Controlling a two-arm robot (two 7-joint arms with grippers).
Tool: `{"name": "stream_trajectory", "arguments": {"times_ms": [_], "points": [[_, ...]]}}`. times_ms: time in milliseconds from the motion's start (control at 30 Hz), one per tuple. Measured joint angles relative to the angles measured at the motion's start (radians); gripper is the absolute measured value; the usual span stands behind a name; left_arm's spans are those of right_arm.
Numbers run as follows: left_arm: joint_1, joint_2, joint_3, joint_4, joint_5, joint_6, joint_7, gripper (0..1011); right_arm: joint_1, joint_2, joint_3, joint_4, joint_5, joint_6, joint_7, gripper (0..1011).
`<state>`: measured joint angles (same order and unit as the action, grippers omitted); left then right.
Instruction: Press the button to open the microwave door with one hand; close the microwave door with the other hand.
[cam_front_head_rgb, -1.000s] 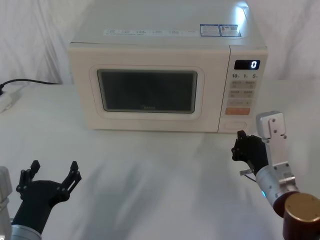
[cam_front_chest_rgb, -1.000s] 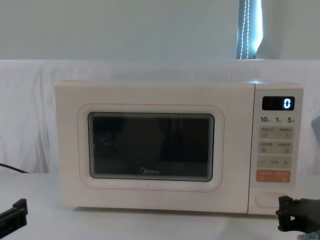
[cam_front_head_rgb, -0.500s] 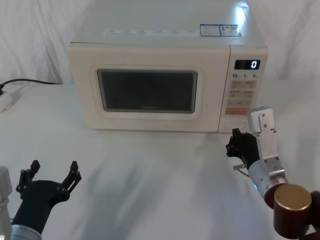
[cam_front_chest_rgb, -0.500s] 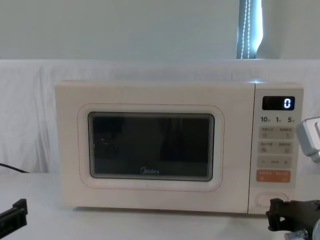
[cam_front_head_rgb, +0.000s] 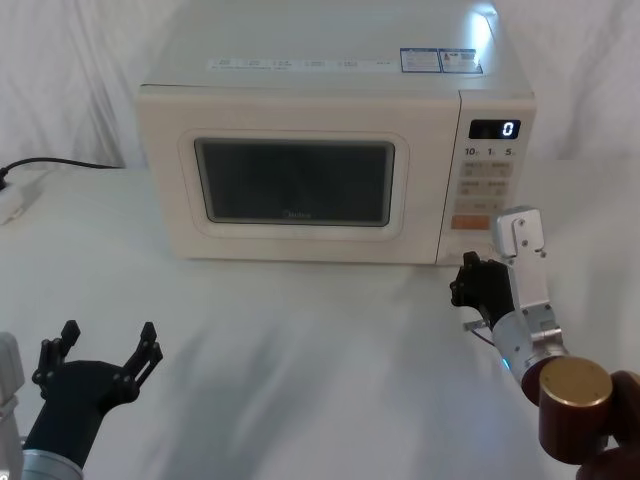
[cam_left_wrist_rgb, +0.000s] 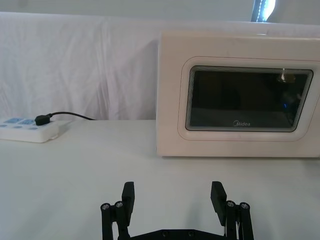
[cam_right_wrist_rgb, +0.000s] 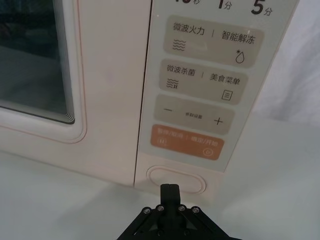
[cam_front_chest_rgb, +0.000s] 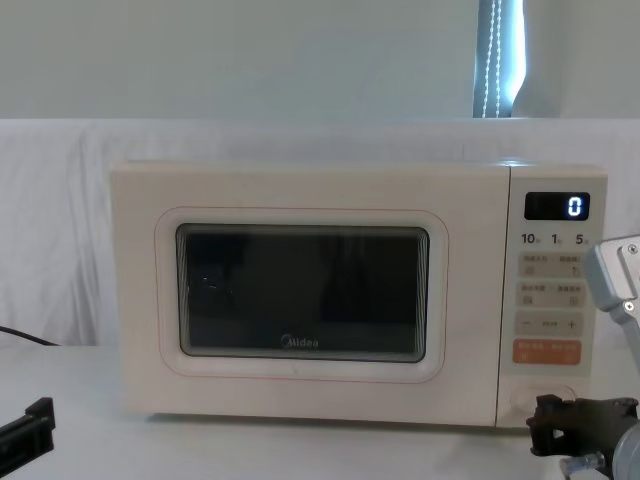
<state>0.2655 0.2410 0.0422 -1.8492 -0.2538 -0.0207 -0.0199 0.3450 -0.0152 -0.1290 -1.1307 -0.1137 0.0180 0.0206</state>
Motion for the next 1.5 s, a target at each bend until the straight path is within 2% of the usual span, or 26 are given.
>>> {"name": "stream_trajectory", "arguments": {"times_ms": [1500], "points": [[0.0, 0.0, 0.0, 0.0, 0.0, 0.0, 0.0, 1001, 0.061, -0.027, 0.029, 0.089, -0.002, -0.02, -0.03, 0]]}}
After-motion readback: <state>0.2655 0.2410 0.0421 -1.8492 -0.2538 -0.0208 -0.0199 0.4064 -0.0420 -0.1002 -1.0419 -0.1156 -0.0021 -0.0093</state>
